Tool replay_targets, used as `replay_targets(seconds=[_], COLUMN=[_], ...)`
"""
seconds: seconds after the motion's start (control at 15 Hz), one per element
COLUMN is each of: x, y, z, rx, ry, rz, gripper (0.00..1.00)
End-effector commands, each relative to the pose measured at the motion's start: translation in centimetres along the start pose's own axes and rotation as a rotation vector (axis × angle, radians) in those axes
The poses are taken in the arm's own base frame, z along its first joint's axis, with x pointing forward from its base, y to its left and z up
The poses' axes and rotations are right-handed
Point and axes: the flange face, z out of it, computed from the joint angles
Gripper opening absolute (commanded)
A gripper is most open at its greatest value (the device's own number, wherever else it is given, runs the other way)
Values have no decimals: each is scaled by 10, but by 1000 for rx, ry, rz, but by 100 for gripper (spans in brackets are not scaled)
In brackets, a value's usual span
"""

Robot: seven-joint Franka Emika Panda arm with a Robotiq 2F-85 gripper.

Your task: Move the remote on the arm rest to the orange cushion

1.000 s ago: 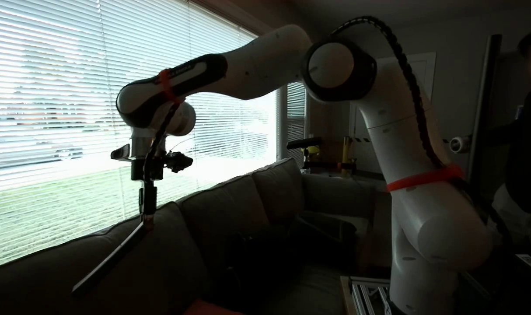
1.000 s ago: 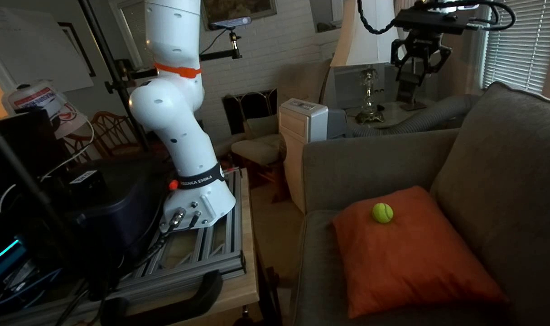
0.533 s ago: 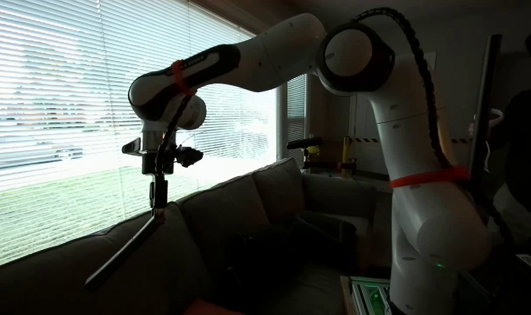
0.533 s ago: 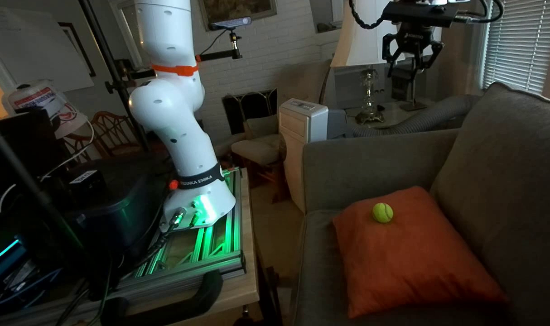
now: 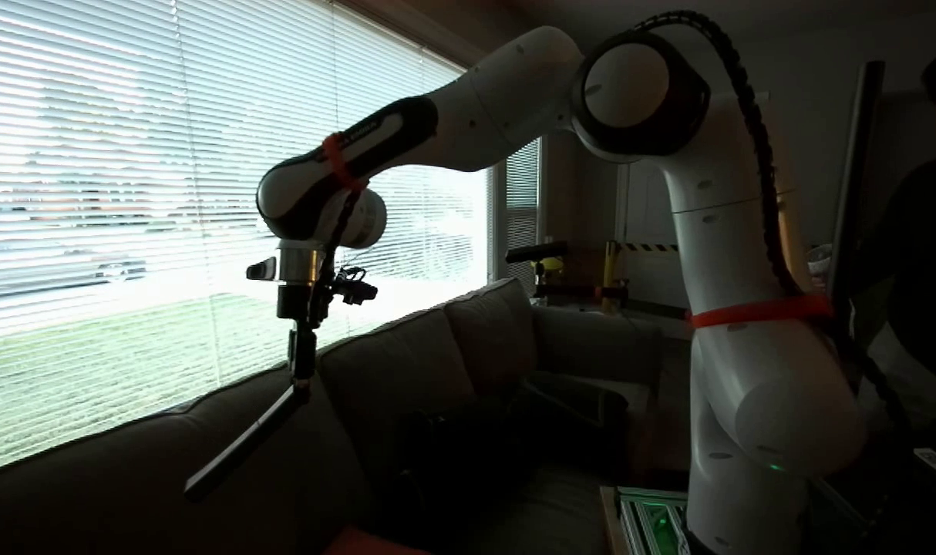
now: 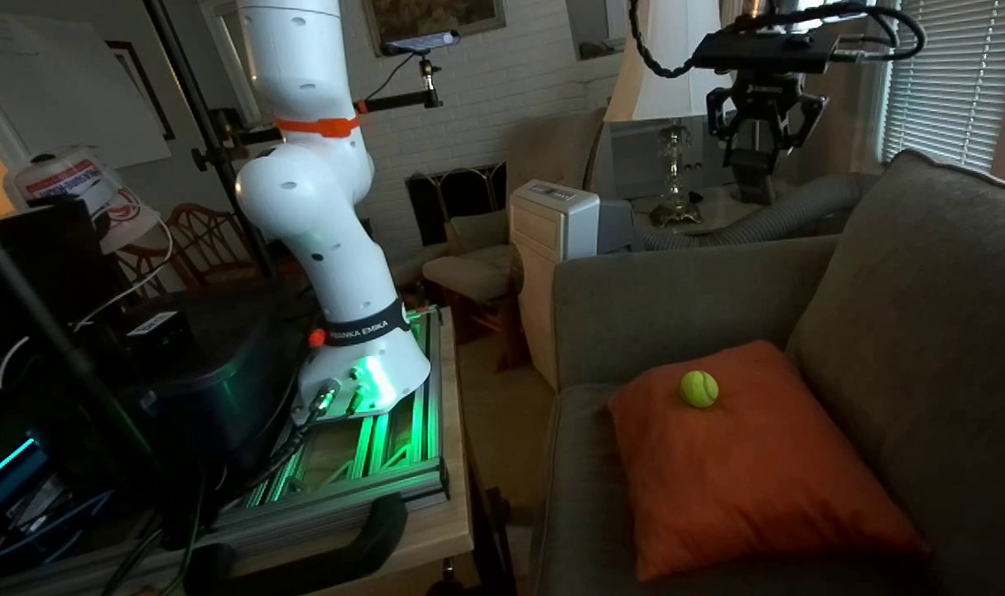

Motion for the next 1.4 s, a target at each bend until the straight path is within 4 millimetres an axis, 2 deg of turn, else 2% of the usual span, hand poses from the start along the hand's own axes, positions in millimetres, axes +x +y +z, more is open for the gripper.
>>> replay_targets(seconds=[0.0,0.07,0.13,0.2,0.33,0.4,0.53,0.87,0.93,1.13,1.27,1.33], x=[-79,-102,-116,-135,-155,-140,-155,-153,-153,-164,-166,-161], y=[-10,-10,-8,-8,-8,6,4,0,0,15,25,27], z=[8,15,15,23,21,25,26,24,24,53,72,81], rx=[73,120,159,184,208,184,192,193,194,83,7,-19], ry=[73,129,168,211,235,187,204,212,212,256,291,318], rz=[134,157,172,191,218,207,222,217,217,140,50,13], gripper=[33,33,33,33,33,58,58,58,33,33,33,33])
